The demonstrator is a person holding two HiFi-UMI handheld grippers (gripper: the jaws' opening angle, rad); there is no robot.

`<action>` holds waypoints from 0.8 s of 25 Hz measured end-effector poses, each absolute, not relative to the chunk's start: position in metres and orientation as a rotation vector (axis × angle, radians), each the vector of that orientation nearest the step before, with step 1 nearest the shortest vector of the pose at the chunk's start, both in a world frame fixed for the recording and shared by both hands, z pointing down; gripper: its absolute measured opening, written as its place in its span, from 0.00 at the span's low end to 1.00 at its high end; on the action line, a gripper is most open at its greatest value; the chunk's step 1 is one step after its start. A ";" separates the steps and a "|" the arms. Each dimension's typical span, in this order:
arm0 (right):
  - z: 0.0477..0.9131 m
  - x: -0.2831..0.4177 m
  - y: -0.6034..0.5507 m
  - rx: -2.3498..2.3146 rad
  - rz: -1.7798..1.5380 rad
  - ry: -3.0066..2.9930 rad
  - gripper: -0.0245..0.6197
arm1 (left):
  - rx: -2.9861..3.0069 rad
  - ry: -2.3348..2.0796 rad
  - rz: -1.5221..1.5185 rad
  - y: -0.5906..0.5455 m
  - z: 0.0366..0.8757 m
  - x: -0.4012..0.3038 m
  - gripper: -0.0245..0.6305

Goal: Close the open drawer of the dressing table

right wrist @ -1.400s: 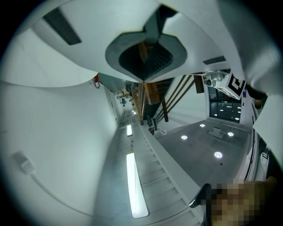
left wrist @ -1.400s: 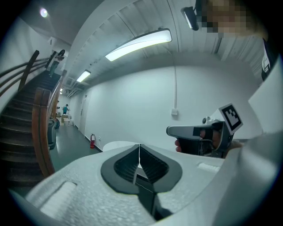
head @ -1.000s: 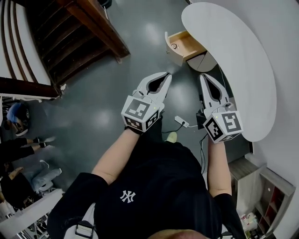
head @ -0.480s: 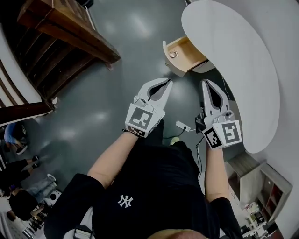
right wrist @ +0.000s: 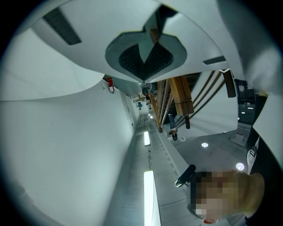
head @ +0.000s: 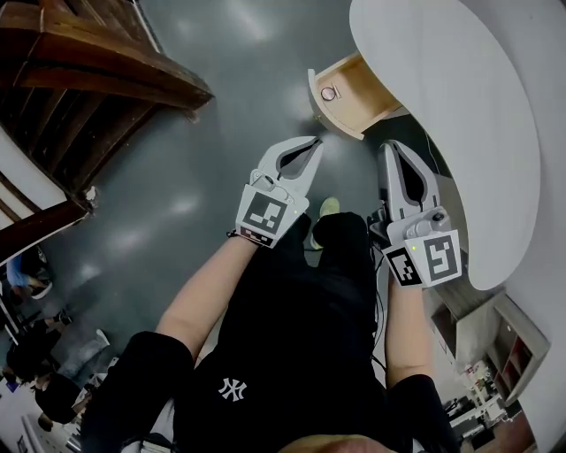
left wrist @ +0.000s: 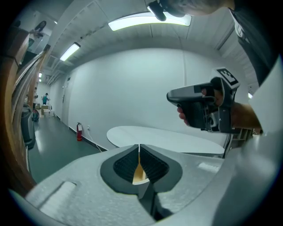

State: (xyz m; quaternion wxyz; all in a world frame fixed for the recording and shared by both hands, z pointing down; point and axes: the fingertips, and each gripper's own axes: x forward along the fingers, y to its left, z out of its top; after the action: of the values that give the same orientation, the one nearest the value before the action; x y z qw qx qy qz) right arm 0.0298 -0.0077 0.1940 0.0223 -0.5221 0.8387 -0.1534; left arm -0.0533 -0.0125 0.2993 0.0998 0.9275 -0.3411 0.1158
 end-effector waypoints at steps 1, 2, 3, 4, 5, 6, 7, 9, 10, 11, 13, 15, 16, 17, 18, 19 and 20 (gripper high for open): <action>0.200 0.028 -0.012 -1.617 -0.473 2.600 0.06 | 2.739 -1.000 0.350 -0.015 0.310 -0.053 0.06; 0.206 0.027 -0.016 -1.616 -0.471 2.603 0.06 | 2.738 -0.994 0.356 -0.018 0.321 -0.053 0.06; 0.213 0.026 -0.019 -1.615 -0.468 2.606 0.06 | 2.737 -0.990 0.361 -0.021 0.333 -0.052 0.06; 0.222 0.025 -0.023 -1.613 -0.466 2.610 0.06 | 2.736 -0.988 0.366 -0.025 0.344 -0.051 0.06; 0.231 0.024 -0.026 -1.610 -0.464 2.615 0.06 | 2.735 -0.989 0.372 -0.028 0.357 -0.050 0.06; 0.242 0.024 -0.029 -1.607 -0.463 2.620 0.06 | 2.733 -0.992 0.379 -0.032 0.371 -0.050 0.06; 0.254 0.024 -0.032 -1.603 -0.463 2.626 0.06 | 2.729 -0.995 0.387 -0.036 0.386 -0.050 0.06; 0.281 0.022 -0.038 -1.596 -0.463 2.641 0.06 | 2.719 -0.998 0.406 -0.043 0.419 -0.050 0.06; 0.295 0.021 -0.042 -1.593 -0.462 2.648 0.06 | 2.716 -0.997 0.415 -0.046 0.436 -0.050 0.06; 0.309 0.020 -0.045 -1.591 -0.461 2.655 0.06 | 2.715 -0.995 0.424 -0.049 0.453 -0.051 0.06; 0.336 0.019 -0.053 -1.586 -0.455 2.664 0.06 | 2.715 -0.992 0.435 -0.056 0.485 -0.051 0.06; 0.361 0.022 -0.058 -1.581 -0.455 2.667 0.06 | 2.720 -0.995 0.447 -0.064 0.515 -0.049 0.06; 0.372 0.023 -0.059 -1.578 -0.462 2.666 0.06 | 2.721 -0.997 0.452 -0.066 0.528 -0.048 0.06; 0.381 0.025 -0.059 -1.576 -0.471 2.665 0.06 | 2.720 -0.999 0.457 -0.069 0.540 -0.047 0.07; 0.389 0.026 -0.060 -1.574 -0.478 2.665 0.06 | 2.718 -0.998 0.461 -0.072 0.552 -0.046 0.09; 0.396 0.026 -0.061 -1.572 -0.482 2.666 0.06 | 2.718 -0.994 0.467 -0.075 0.563 -0.046 0.11; 0.403 0.026 -0.062 -1.571 -0.484 2.669 0.06 | 2.721 -0.988 0.476 -0.078 0.574 -0.046 0.13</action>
State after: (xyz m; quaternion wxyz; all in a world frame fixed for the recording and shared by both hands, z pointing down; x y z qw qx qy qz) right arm 0.0263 -0.0624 0.4029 0.0035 -0.5011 0.8515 -0.1544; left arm -0.0456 -0.0779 0.5742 0.1040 0.9225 -0.3350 0.1613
